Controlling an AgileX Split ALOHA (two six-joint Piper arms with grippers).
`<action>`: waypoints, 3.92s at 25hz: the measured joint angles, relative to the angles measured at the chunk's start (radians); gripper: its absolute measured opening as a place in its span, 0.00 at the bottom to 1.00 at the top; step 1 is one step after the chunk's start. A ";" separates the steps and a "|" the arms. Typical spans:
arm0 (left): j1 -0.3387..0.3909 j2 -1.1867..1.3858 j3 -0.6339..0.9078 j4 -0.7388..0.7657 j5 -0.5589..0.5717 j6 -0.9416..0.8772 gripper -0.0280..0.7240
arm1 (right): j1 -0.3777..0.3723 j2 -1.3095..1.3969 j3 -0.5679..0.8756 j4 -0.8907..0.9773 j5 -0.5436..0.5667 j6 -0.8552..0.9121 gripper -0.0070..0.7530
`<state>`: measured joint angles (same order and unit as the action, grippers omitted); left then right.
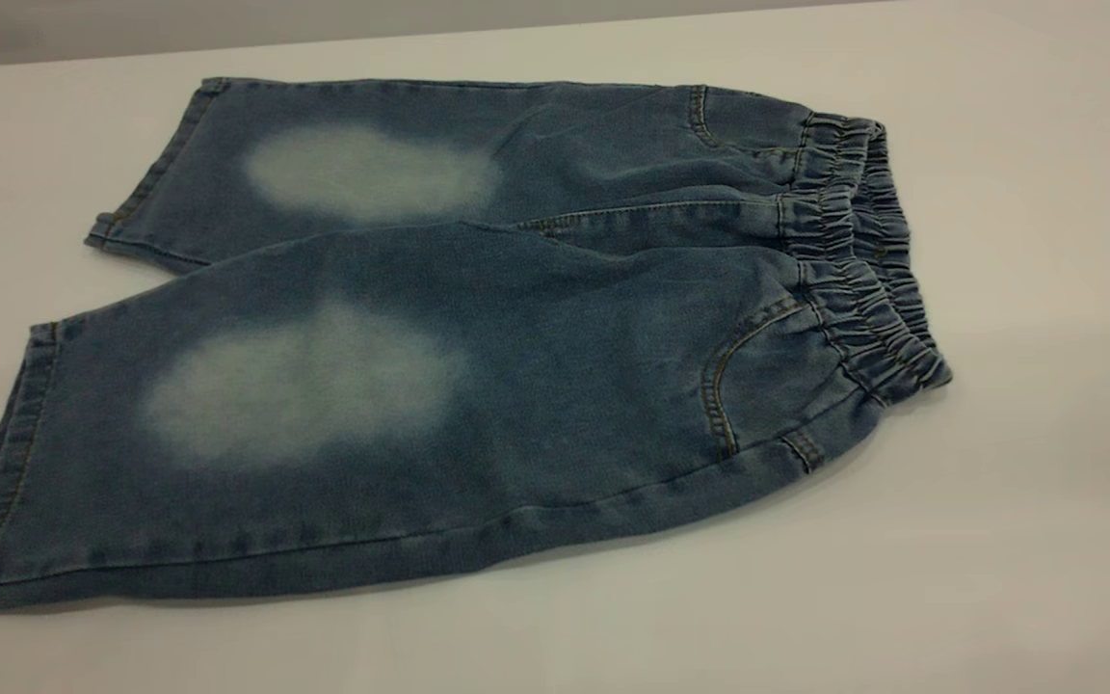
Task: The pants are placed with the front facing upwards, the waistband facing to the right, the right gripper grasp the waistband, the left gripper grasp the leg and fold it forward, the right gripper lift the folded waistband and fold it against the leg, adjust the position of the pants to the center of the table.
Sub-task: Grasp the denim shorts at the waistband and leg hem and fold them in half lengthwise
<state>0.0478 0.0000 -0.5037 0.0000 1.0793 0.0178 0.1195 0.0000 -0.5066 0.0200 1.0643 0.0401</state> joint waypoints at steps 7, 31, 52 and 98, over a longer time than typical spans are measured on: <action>0.000 0.000 0.000 0.000 0.000 0.000 0.59 | 0.000 0.000 0.000 0.000 0.000 0.000 0.75; 0.000 0.000 0.000 0.000 0.000 0.000 0.59 | 0.000 0.000 0.000 0.000 0.000 0.000 0.75; 0.000 0.077 -0.020 0.000 -0.027 -0.001 0.59 | 0.000 0.025 -0.023 -0.001 -0.036 0.003 0.75; 0.000 1.415 -0.546 -0.191 -0.564 0.061 0.59 | 0.000 1.167 -0.218 0.431 -0.346 -0.229 0.75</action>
<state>0.0478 1.4154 -1.0498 -0.1913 0.5150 0.0786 0.1195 1.1666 -0.7245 0.4514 0.7184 -0.1891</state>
